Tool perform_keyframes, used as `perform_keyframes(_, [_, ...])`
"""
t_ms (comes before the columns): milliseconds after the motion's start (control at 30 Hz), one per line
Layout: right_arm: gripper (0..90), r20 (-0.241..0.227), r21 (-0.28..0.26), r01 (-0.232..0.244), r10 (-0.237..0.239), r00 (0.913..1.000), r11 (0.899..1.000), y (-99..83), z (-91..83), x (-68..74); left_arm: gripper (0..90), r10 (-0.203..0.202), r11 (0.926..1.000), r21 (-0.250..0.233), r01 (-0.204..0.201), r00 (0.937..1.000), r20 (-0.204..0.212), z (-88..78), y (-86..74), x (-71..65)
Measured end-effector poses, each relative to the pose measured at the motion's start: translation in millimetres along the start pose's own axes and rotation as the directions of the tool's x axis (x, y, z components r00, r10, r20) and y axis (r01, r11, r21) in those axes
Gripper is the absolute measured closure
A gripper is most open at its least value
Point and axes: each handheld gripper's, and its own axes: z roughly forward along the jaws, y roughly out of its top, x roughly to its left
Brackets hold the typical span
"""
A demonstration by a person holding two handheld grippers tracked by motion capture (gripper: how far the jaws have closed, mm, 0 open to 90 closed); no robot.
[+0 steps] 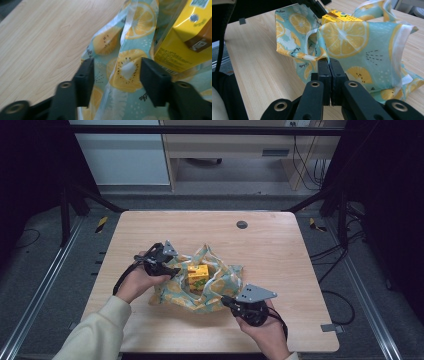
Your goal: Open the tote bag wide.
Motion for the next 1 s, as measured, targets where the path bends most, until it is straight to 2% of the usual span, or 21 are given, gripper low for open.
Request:
perform_keyframes(33, [89.1,0.000,-0.001,-0.002,0.002,1.0000,1.000,-0.1,-0.1,-0.2,59.4,0.008,0.9996,0.027,-0.008,1.0000,0.006,4.1,-0.6,0.1])
perform_keyframes(67, [89.1,0.000,-0.001,-0.002,0.002,1.0000,1.000,-0.1,-0.1,-0.2,67.6,0.008,0.9996,0.027,-0.008,1.0000,0.006,4.1,-0.6,0.1])
perform_keyframes(100, [89.2,0.000,-0.002,-0.004,0.004,1.0000,1.000,-0.1,0.0,-0.3,67.6,0.002,0.9992,0.041,-0.002,1.0000,-0.005,5.0,-0.8,1.1])
perform_keyframes(133, [89.2,0.000,-0.002,-0.004,0.004,1.0000,1.000,0.0,0.0,-0.2,74.5,-0.006,0.9993,0.036,0.007,0.9998,-0.017,4.4,-1.2,2.3])
perform_keyframes(167, [89.2,0.001,-0.003,-0.004,0.004,1.0000,1.000,0.1,0.0,-0.1,83.0,-0.024,0.9996,0.018,0.024,0.9996,-0.013,2.3,-1.7,4.1])
perform_keyframes(233, [89.2,0.002,-0.005,-0.003,0.003,1.0000,1.000,0.2,-0.8,0.4,89.9,-0.060,0.9969,-0.052,0.059,0.9980,-0.018,-7.4,-2.3,5.5])
perform_keyframes(300, [89.2,0.010,-0.004,0.002,-0.002,0.9999,1.000,-0.2,-1.9,1.3,90.0,-0.079,0.9914,-0.106,0.076,0.9965,-0.027,-19.3,-2.6,6.1])
perform_keyframes(333, [89.2,0.014,-0.002,0.005,-0.005,0.9999,1.000,-1.1,-2.3,1.4,90.0,-0.082,0.9899,-0.118,0.078,0.9962,-0.029,-23.9,-2.5,6.3])
perform_keyframes(367, [89.3,0.014,0.002,0.007,-0.007,0.9999,1.000,-2.5,-1.9,1.5,90.0,-0.094,0.9834,-0.160,0.086,0.9946,-0.043,-36.1,-2.8,5.8])
perform_keyframes(400, [89.3,0.014,0.002,0.007,-0.007,0.9999,1.000,-2.5,-1.9,1.5,90.0,-0.094,0.9834,-0.160,0.086,0.9946,-0.043,-36.1,-2.8,5.8])
perform_keyframes(433, [89.4,0.019,0.006,0.006,-0.006,0.9998,1.000,-3.4,-1.6,2.1,90.0,-0.087,0.9822,-0.171,0.079,0.9952,-0.045,-46.7,-3.1,5.6])
perform_keyframes(600, [89.4,0.028,0.005,0.006,-0.006,0.9996,1.000,-3.2,-3.8,3.1,90.0,-0.078,0.9825,-0.172,0.072,0.9966,-0.028,-61.1,-4.3,5.6])
perform_keyframes(700, [89.3,0.033,0.000,0.001,-0.001,0.9994,1.000,-4.8,-7.6,2.8,90.0,-0.089,0.9812,-0.172,0.088,0.9960,0.003,-68.8,-8.0,4.8])
perform_keyframes(800, [89.2,0.033,0.005,-0.011,0.011,0.9994,1.000,-8.0,-8.6,1.7,90.0,-0.084,0.9817,-0.170,0.086,0.9962,0.023,-74.7,-13.2,0.8])
perform_keyframes(900, [87.6,0.036,0.016,-0.012,0.011,0.9993,1.000,-11.3,-8.5,4.0,90.0,-0.083,0.9767,-0.196,0.089,0.9958,0.039,-82.9,-20.9,-7.4])
perform_keyframes(933, [87.6,0.036,0.016,-0.012,0.011,0.9993,1.000,-11.3,-8.5,4.0,90.0,-0.075,0.9778,-0.193,0.081,0.9964,0.040,-84.1,-22.7,-9.6])
perform_keyframes(1000, [86.6,0.036,0.033,-0.017,0.016,0.9992,0.999,-15.0,-5.1,3.4,90.0,-0.046,0.9850,-0.166,0.049,0.9987,0.020,-83.3,-27.5,-14.8])
